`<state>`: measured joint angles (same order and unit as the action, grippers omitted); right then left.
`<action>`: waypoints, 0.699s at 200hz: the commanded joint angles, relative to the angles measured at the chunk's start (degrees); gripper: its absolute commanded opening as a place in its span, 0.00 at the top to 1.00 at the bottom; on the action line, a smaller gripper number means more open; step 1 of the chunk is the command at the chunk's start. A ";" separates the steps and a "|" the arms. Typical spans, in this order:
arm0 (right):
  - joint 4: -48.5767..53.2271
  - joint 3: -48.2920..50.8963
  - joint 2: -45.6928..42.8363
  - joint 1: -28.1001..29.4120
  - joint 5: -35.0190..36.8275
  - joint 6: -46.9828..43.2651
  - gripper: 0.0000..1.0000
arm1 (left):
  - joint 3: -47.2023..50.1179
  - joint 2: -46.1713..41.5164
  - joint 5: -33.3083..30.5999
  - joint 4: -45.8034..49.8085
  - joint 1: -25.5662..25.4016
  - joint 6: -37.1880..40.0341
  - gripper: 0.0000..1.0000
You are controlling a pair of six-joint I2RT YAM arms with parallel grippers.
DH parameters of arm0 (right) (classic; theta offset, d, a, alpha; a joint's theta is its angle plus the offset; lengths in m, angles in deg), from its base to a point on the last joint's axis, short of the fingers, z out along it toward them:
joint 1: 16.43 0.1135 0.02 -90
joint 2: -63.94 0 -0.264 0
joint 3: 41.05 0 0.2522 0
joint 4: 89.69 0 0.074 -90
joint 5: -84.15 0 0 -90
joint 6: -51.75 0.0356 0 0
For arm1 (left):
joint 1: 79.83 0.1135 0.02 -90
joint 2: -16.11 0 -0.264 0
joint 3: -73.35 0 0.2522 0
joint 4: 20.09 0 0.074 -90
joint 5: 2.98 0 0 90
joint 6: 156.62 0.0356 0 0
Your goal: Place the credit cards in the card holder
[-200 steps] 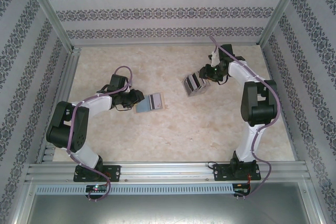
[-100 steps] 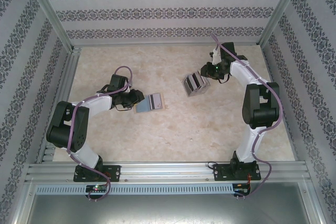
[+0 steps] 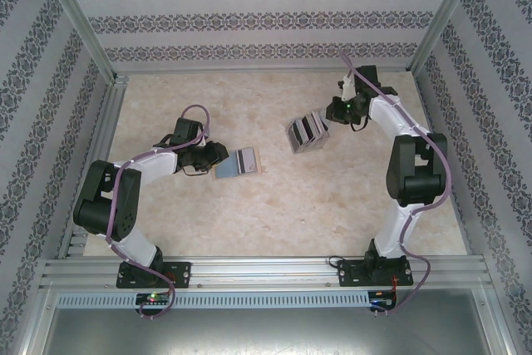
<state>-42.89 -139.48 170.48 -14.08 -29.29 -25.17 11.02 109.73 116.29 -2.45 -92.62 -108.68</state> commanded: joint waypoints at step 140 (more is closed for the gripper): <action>-48.36 31.40 -11.03 23.92 -10.80 27.48 0.90 | 4.37 -4.29 -8.43 2.16 0.31 0.81 0.66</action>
<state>-75.35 -110.45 155.48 4.32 -38.19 -7.33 14.32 104.70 109.71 -2.27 -92.56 -108.72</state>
